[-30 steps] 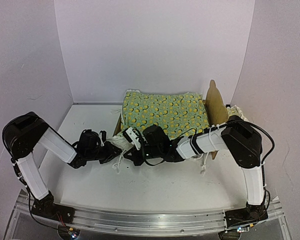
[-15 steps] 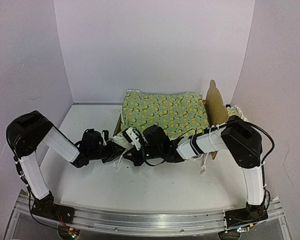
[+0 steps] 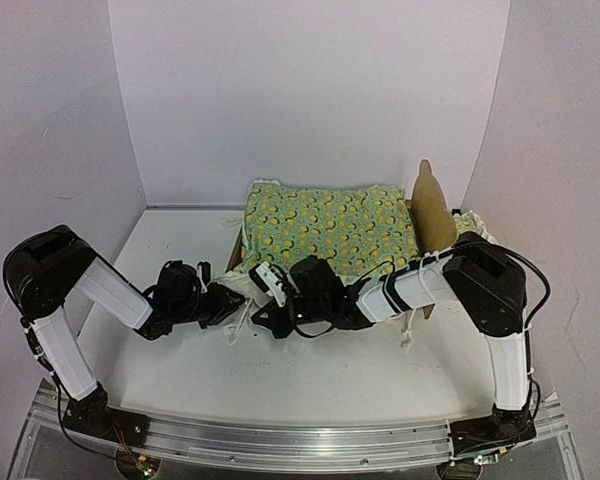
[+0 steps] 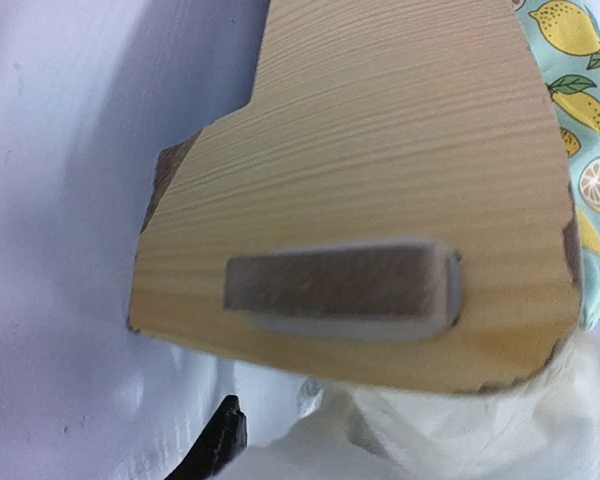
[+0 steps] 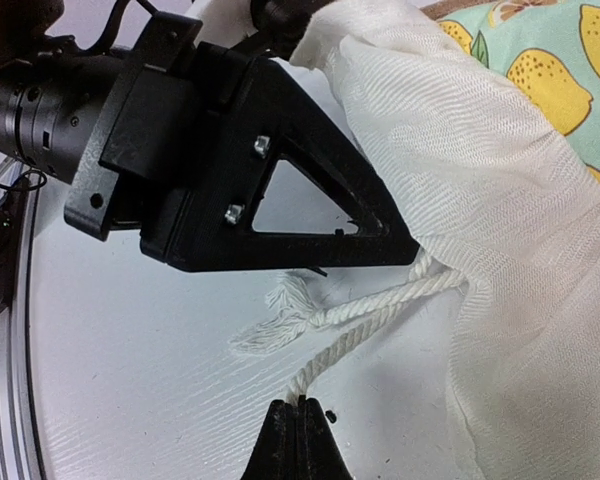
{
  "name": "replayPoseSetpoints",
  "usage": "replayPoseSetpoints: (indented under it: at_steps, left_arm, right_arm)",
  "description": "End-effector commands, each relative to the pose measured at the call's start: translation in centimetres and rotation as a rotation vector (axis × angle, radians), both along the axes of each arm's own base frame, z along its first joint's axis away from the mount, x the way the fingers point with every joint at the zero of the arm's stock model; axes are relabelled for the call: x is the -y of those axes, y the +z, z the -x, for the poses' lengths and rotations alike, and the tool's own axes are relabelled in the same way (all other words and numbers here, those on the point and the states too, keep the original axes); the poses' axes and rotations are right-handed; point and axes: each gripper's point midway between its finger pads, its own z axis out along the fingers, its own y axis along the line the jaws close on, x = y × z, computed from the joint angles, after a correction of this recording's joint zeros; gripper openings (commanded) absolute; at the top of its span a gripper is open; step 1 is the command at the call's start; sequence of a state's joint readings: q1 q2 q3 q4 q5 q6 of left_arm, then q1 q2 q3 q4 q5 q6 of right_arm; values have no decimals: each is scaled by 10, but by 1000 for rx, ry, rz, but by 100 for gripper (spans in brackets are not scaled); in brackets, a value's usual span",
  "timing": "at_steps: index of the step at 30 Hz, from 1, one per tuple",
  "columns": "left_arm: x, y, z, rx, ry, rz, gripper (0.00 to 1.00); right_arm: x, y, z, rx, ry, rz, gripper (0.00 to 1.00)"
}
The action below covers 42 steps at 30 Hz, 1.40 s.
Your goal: Set up the pet bed
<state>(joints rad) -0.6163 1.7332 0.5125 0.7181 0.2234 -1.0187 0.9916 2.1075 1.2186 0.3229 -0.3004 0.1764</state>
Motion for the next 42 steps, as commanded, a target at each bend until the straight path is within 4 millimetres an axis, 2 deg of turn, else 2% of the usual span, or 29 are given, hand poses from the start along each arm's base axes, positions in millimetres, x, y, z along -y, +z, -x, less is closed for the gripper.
replayPoseSetpoints:
  at_steps: [1, 9, 17, 20, 22, 25, 29, 34, 38, 42]
  left_arm:
    - [16, 24, -18, 81, -11, 49, 28]
    - [21, 18, -25, 78, -14, 41, 22]
    - [33, 15, -30, 76, -41, 58, 24]
    - [33, 18, -31, 86, -35, 61, 18]
    - [32, 19, -31, 92, -38, 59, 10]
    - [23, 20, -25, 106, -14, 39, 0]
    - [6, 25, -13, 136, 7, 13, 0]
    - [0, 27, -1, 129, 2, 22, 0]
    - [-2, 30, 3, 133, -3, 27, 0]
    - [-7, 32, 5, 140, 12, 24, 0]
  right_arm:
    - [-11, 47, 0, 58, 19, -104, 0]
    - [-13, 48, 0, 53, 28, -111, 0]
    - [-13, 48, 1, 53, 30, -111, 0]
    - [-12, 48, 1, 53, 29, -111, 0]
    - [-11, 47, 0, 55, 21, -107, 0]
    - [-7, 44, -7, 63, -26, -91, 0]
    - [-1, 44, -21, 74, -118, -78, 0]
    - [-14, 48, -39, 59, -156, -110, 0]
    - [-29, 50, -44, 60, -133, -136, 0]
    - [-35, 52, -47, 77, -124, -149, 0]
